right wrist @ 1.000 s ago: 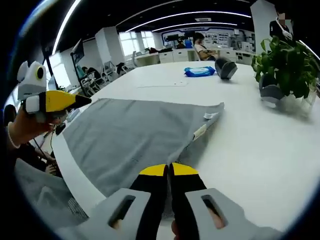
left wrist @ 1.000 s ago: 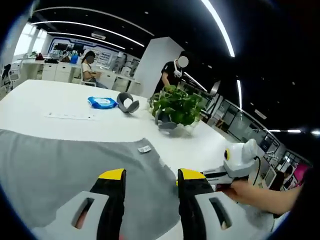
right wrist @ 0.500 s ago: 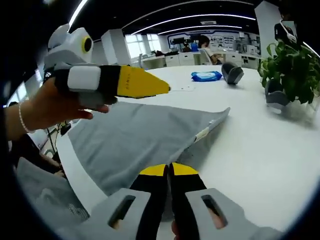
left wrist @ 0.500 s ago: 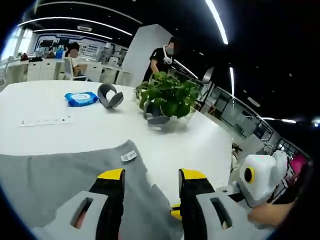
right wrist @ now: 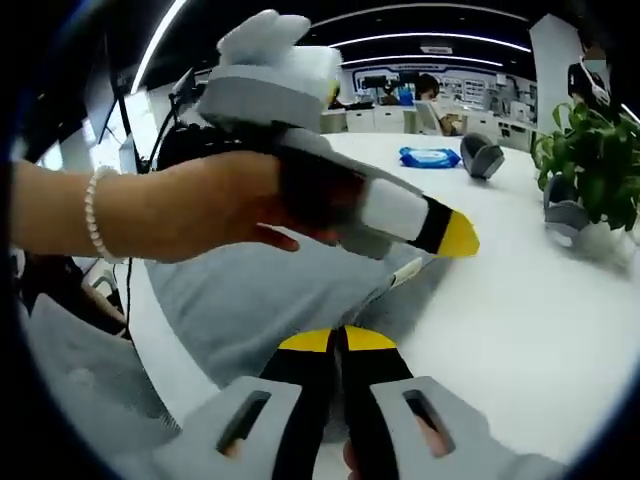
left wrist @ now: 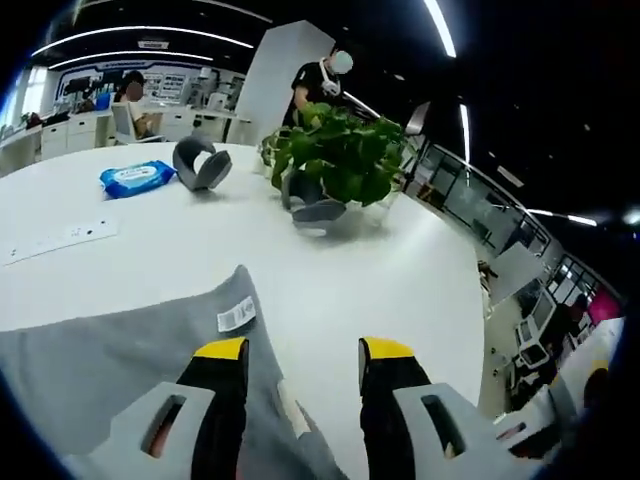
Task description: Fold the towel on the table until its edges align and the towel forms a compact rectangular stack.
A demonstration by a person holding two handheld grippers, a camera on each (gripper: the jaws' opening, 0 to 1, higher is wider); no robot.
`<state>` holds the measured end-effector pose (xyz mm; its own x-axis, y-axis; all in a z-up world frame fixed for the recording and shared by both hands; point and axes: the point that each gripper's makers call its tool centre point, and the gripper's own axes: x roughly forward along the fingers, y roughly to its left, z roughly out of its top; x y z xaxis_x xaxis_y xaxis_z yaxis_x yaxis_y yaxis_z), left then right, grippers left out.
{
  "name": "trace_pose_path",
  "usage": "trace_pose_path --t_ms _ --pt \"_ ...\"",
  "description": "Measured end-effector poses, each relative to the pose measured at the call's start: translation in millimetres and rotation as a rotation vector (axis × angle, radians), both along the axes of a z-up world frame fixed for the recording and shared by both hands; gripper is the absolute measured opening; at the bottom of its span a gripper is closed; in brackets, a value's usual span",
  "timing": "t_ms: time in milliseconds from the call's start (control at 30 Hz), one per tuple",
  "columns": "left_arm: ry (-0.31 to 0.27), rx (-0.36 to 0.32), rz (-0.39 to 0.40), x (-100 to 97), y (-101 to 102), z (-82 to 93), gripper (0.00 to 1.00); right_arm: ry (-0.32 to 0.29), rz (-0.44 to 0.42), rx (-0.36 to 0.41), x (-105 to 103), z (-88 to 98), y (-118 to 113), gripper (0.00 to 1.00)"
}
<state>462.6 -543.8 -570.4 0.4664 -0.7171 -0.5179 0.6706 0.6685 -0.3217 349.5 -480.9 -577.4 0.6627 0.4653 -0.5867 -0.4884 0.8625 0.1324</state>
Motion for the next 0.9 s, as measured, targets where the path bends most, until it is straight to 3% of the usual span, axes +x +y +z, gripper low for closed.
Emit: trace_pose_path --t_ms 167,633,733,800,900 --pt "0.006 0.025 0.026 22.9 -4 -15.6 0.44 -0.014 0.025 0.011 -1 2.4 6 0.0" --pt "-0.033 0.15 0.011 56.8 -17 -62.5 0.35 -0.035 0.088 0.048 -4 1.4 21 0.0" --pt "-0.038 0.149 0.018 61.8 -18 -64.2 0.29 -0.033 0.094 0.061 -6 1.5 20 0.0" --pt "-0.033 0.161 0.009 61.9 -17 -65.6 0.16 -0.036 0.097 0.057 -6 1.8 20 0.0" --pt "-0.035 0.182 0.012 63.3 -12 -64.8 0.11 -0.026 0.095 0.07 -8 1.3 22 0.0"
